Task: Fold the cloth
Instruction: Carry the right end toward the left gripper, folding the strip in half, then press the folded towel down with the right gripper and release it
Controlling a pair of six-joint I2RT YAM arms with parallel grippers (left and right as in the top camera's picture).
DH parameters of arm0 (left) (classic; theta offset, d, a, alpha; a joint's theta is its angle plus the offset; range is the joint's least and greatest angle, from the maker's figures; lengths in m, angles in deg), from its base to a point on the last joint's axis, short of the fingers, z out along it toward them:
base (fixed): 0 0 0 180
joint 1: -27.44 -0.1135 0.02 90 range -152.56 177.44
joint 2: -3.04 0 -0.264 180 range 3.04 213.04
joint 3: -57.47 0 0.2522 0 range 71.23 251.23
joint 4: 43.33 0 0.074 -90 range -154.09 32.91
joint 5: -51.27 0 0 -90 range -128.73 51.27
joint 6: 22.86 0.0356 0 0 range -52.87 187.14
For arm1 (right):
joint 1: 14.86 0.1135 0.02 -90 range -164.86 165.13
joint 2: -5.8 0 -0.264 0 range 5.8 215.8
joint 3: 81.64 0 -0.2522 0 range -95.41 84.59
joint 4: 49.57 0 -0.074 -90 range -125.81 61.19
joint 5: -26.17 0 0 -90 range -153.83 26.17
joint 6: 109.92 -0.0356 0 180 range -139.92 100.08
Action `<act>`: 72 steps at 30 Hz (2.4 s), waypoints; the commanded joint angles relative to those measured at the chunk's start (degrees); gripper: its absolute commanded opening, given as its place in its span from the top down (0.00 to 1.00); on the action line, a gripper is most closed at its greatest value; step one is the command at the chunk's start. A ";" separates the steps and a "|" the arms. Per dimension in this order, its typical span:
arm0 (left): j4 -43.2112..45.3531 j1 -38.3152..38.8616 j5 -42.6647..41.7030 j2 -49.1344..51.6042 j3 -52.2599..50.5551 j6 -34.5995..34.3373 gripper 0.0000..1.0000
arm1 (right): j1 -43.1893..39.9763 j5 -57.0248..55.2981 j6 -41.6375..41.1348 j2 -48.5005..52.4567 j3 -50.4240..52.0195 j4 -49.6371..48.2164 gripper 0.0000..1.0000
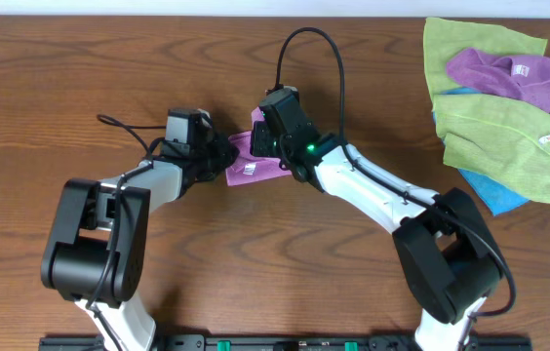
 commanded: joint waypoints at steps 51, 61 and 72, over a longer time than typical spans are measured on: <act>-7.56 -16.11 -5.40 -16.11 1.20 3.98 0.94 | 7.69 5.88 -0.90 2.49 -1.66 -4.57 0.35; -7.61 -16.94 -6.03 -16.33 1.20 4.00 0.94 | 7.72 3.30 -3.30 2.97 -1.75 -2.82 0.37; -7.58 -21.31 -8.94 -16.39 1.31 4.00 0.94 | 9.03 7.43 -5.38 7.48 -1.75 -8.28 0.42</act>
